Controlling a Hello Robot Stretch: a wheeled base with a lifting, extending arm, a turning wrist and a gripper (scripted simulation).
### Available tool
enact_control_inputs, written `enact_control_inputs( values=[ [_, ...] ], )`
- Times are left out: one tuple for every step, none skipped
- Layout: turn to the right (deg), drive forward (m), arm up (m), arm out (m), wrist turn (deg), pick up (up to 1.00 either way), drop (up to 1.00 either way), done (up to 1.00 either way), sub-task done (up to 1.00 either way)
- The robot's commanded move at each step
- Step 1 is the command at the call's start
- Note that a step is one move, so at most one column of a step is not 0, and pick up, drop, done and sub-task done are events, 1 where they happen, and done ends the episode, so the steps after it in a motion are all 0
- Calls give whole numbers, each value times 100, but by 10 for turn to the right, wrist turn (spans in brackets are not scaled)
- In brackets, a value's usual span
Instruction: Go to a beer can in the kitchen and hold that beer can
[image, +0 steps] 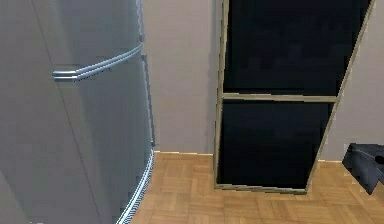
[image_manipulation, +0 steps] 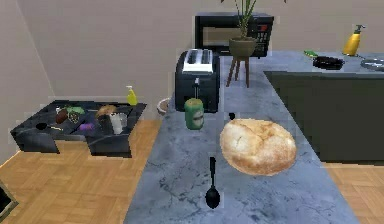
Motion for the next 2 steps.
enact_control_inputs(
  values=[
    [0, 0, 50, 0, 0, 0, 0, 0, 0],
    [0, 0, 38, 0, 0, 0, 0, 0, 0]
  ],
)
